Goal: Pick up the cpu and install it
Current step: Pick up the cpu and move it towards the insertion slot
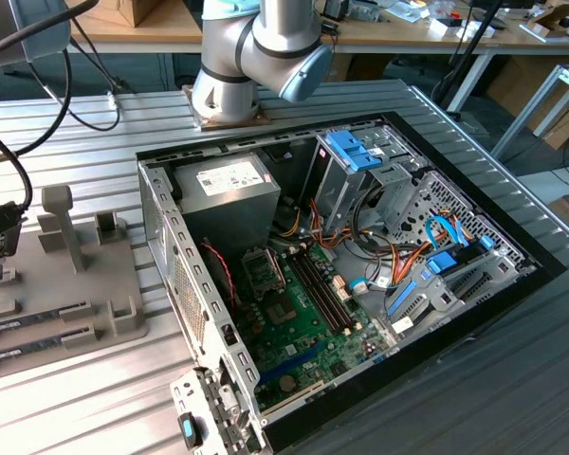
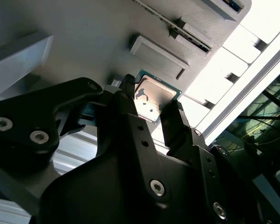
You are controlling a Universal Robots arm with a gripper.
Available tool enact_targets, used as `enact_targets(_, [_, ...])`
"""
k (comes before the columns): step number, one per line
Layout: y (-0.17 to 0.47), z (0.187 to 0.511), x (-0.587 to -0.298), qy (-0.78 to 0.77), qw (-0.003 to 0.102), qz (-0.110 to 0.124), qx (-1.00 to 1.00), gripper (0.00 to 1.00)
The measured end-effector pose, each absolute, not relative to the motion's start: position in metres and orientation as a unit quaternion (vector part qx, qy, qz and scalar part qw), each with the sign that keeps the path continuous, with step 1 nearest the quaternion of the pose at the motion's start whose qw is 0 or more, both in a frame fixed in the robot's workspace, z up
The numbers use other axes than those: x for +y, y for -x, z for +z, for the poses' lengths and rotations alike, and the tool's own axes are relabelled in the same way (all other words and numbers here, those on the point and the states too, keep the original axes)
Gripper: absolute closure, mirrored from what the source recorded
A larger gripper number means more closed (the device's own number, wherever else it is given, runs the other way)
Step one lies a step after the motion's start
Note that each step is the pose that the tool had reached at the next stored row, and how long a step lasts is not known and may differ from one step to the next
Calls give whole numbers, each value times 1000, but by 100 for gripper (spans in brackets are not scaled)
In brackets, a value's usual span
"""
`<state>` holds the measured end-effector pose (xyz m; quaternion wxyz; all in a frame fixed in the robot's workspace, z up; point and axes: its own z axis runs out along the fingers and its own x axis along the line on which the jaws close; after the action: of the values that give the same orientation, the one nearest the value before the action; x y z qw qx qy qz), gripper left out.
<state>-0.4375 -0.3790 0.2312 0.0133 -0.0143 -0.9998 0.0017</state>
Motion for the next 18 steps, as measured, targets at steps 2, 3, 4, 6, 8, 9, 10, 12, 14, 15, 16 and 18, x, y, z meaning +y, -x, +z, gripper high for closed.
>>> enact_targets(2, [437, 232, -379, 14, 13, 2, -1000, 53])
enact_targets(3, [438, 234, -379, 14, 13, 1, -1000, 53])
enact_targets(4, [438, 235, -379, 14, 13, 1, -1000, 53])
enact_targets(6, [437, 237, -379, 14, 13, 1, -1000, 53])
enact_targets(8, [438, 238, -379, 14, 13, 1, -1000, 53])
enact_targets(9, [438, 239, -379, 14, 13, 0, -1000, 53])
enact_targets(10, [437, 240, -379, 14, 13, 0, -1000, 53])
enact_targets(12, [437, 241, -379, 14, 13, 0, -1000, 53])
enact_targets(14, [438, 243, -379, 14, 13, -1, -1000, 53])
enact_targets(15, [438, 244, -379, 14, 13, -1, -1000, 53])
enact_targets(16, [438, 245, -379, 14, 13, -1, -1000, 53])
enact_targets(18, [438, 247, -379, 14, 13, -1, -1000, 53])
